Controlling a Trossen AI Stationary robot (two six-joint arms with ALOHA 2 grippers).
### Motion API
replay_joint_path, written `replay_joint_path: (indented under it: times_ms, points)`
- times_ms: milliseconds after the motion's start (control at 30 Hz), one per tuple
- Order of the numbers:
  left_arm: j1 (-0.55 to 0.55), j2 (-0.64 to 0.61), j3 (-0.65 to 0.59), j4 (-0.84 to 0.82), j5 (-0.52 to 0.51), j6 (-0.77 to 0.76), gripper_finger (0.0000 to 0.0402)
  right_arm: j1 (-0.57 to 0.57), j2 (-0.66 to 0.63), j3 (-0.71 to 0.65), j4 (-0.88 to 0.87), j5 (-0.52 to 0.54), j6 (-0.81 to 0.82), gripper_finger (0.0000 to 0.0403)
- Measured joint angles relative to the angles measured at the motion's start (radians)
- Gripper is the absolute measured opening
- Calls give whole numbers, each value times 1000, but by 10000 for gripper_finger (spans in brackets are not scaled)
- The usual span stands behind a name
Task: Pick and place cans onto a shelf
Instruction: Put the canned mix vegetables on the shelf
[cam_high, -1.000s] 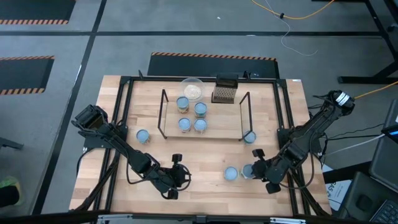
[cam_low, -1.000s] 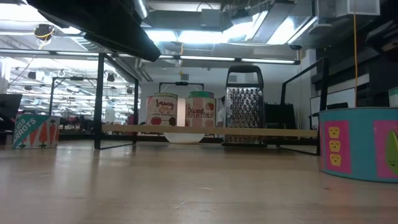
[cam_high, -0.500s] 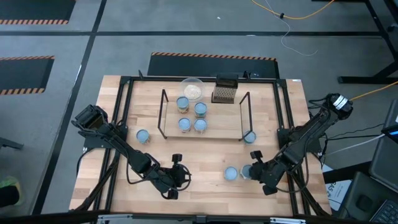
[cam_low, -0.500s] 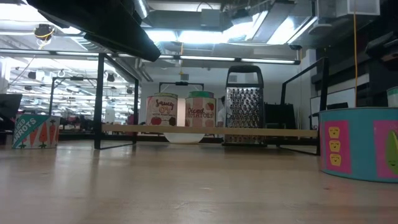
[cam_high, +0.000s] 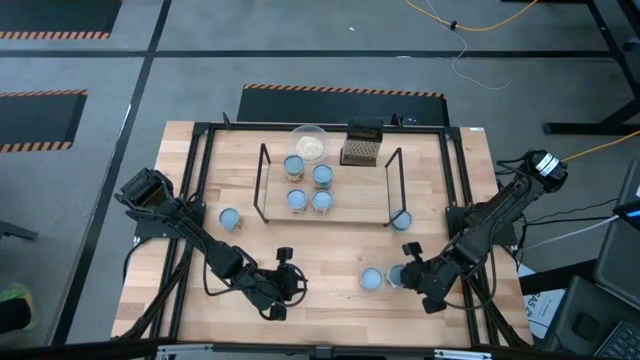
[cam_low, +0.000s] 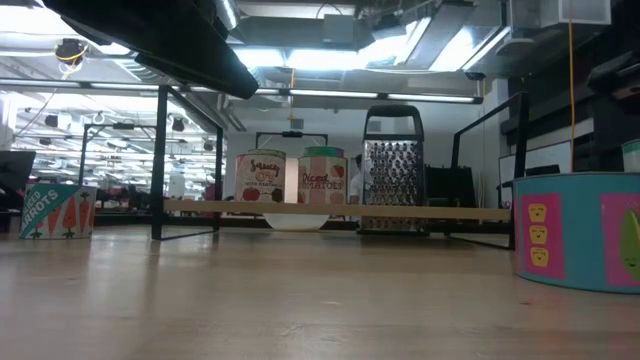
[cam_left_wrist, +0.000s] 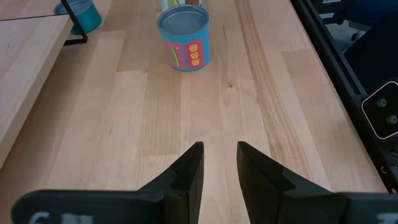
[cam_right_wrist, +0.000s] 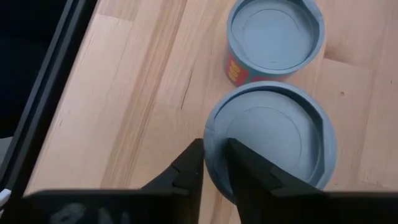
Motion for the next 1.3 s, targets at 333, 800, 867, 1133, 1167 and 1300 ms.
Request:
replay_joint_path:
  times_ms: [333,800,867,1133,1167,1300]
  points:
    - [0,0,0,0,0,0,89,0,1,-1,14,-6,0,16]
    - [0,0,0,0,0,0,89,-1,5,144,-81,-40,-61,12]
    - [0,0,0,0,0,0,89,-7,4,192,-136,-39,-65,13]
    - [0,0,0,0,0,0,89,-85,2,413,-332,-5,-152,15]
    - [0,0,0,0,0,0,89,-100,2,441,-349,12,-175,15]
    - [0,0,0,0,0,0,89,-173,1,541,-409,71,-322,16]
